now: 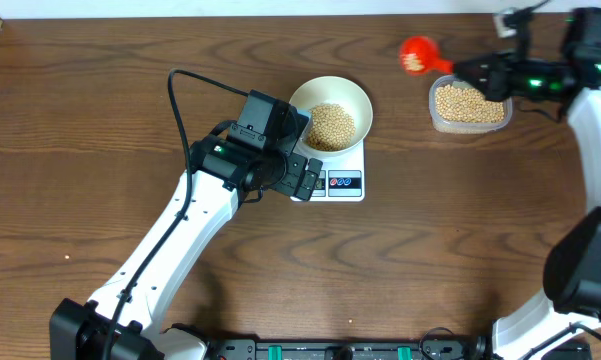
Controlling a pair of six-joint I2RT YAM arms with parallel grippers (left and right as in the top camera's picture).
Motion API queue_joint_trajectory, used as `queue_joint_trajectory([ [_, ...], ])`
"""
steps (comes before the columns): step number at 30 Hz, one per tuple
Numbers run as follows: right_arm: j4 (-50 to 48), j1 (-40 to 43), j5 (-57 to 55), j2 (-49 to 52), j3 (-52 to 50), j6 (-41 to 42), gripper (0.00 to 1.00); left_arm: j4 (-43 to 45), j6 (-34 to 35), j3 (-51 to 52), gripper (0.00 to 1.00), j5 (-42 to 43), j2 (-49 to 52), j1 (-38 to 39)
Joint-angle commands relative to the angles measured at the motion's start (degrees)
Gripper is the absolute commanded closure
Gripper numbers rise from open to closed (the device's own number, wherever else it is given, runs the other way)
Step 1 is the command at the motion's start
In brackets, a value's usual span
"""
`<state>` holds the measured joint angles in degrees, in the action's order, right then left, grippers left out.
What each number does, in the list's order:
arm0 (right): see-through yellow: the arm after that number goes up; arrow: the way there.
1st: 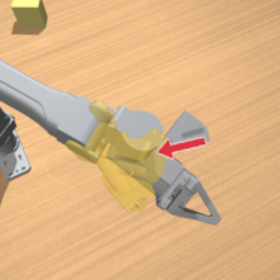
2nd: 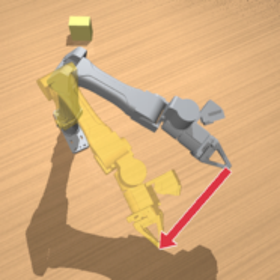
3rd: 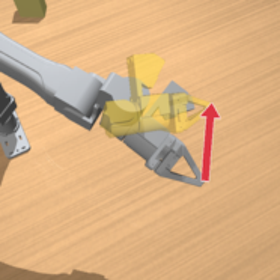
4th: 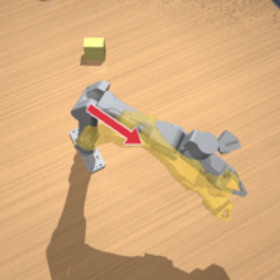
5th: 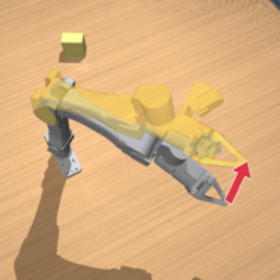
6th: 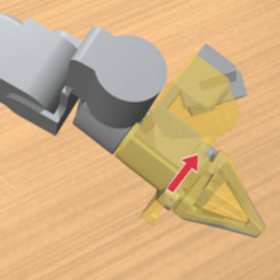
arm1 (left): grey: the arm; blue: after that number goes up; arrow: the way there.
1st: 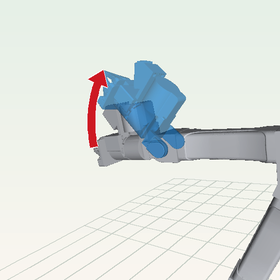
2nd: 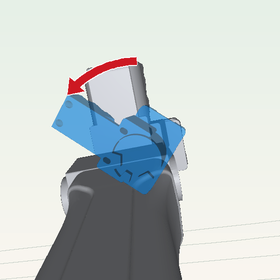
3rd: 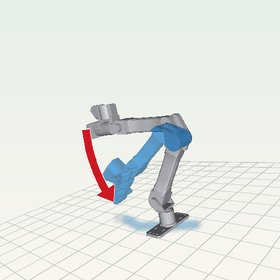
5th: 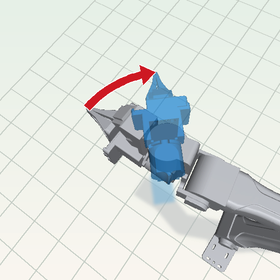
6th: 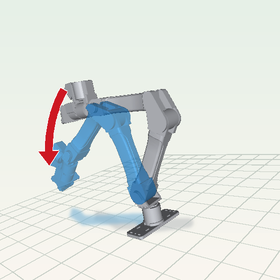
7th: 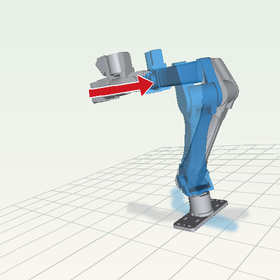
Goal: Scoop item into bowl and weigh 50g on scale
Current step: 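Move the red scoop with the right gripper back over the tub, then carry the scoop with the right gripper back over the bowl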
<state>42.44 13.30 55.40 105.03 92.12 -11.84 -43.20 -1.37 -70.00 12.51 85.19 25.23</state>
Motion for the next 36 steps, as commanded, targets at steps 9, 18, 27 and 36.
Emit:
queue_joint_trajectory([
  [9,7.45,1.99,-23.65,-4.61,-0.2,-5.18,0.99,-0.04,-0.09,0.57,0.04,-0.57,0.55,-0.09],
  [18,8.57,-1.44,-34.53,-4.61,-0.2,-6.01,0.99,-0.04,-0.09,0.57,0.04,-0.57,0.55,-0.09],
  [27,9.14,-10.75,-57.35,-4.61,-0.2,-6.23,0.99,-0.04,-0.09,0.57,0.04,-0.57,0.55,-0.09],
  [36,9.25,-16.85,-71.87,-4.61,-0.2,-6.47,0.99,-0.04,-0.09,0.57,0.04,-0.57,0.55,-0.09],
])
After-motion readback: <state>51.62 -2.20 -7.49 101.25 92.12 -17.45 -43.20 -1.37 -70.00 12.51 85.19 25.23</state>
